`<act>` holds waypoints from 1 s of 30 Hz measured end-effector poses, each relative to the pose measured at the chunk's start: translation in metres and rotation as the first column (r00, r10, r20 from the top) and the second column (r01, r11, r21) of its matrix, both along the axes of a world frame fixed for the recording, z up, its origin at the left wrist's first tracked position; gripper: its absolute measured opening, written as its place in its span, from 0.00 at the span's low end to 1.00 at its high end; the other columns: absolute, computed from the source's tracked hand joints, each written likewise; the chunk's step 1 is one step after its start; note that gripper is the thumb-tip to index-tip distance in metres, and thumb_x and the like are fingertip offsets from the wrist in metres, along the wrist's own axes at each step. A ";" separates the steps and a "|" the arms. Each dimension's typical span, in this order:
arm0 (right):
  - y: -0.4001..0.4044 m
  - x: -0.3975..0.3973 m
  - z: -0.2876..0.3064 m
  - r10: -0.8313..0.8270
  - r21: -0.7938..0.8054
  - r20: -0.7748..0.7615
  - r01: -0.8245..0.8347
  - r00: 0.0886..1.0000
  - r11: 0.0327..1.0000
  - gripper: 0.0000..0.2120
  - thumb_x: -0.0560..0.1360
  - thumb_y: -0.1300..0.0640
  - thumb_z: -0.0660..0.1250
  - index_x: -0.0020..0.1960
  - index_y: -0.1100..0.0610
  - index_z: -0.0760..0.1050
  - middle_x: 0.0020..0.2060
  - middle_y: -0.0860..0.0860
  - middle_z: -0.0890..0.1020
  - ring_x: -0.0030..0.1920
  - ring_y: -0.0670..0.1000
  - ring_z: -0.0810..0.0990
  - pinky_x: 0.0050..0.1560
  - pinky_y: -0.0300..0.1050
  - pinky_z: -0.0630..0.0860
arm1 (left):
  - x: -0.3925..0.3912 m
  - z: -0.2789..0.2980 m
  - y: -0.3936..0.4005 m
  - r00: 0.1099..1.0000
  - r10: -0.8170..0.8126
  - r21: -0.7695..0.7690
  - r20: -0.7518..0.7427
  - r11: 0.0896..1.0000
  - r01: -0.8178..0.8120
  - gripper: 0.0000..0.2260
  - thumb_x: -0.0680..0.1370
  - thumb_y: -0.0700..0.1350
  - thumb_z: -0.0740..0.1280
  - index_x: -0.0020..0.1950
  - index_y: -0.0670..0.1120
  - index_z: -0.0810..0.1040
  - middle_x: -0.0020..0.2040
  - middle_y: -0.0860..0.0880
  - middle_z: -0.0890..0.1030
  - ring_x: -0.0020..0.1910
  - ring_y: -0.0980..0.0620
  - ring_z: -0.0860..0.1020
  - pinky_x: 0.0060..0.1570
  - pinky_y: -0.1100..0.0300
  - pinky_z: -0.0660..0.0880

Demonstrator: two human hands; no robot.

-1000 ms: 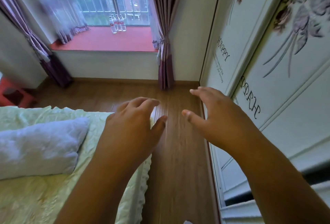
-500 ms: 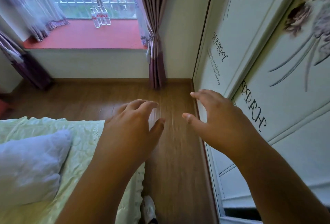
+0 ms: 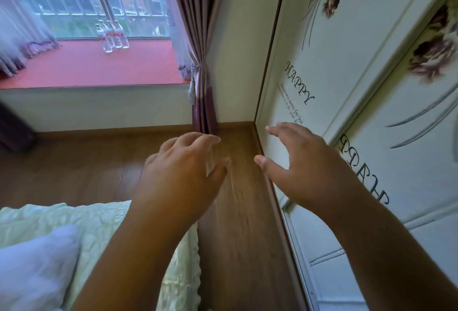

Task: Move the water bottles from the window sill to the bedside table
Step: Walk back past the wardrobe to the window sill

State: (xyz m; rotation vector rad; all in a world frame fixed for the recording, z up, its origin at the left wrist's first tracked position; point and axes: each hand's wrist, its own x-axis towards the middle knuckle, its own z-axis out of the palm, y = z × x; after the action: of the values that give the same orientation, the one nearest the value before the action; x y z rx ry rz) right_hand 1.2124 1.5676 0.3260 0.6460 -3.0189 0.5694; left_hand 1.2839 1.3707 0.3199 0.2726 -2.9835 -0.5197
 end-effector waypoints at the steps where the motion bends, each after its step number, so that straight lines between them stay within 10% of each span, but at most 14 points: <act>1: -0.006 -0.005 -0.001 0.004 0.005 0.003 -0.004 1.000 1.000 0.29 0.78 0.38 0.61 0.76 0.44 0.62 0.76 0.43 0.65 0.74 0.47 0.64 0.70 0.50 0.64 | -0.004 -0.001 -0.006 1.000 0.002 0.004 0.005 1.000 -0.002 0.24 0.78 0.67 0.54 0.72 0.63 0.66 0.73 0.62 0.66 0.73 0.55 0.63 0.68 0.50 0.64; 30: -0.107 -0.310 -0.007 0.362 -0.080 0.056 -0.358 0.930 0.930 0.31 0.76 0.36 0.62 0.76 0.43 0.61 0.75 0.43 0.65 0.72 0.50 0.66 0.69 0.54 0.69 | -0.229 0.003 -0.055 0.918 0.397 -0.052 0.016 0.917 -0.395 0.23 0.78 0.66 0.56 0.72 0.61 0.68 0.72 0.60 0.69 0.71 0.55 0.65 0.65 0.53 0.67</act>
State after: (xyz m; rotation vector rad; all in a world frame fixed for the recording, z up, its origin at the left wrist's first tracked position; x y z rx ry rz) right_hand 0.9024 1.4607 0.3188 1.2145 -2.9395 0.7130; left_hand 1.0547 1.3152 0.3231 0.8614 -2.8407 -0.3974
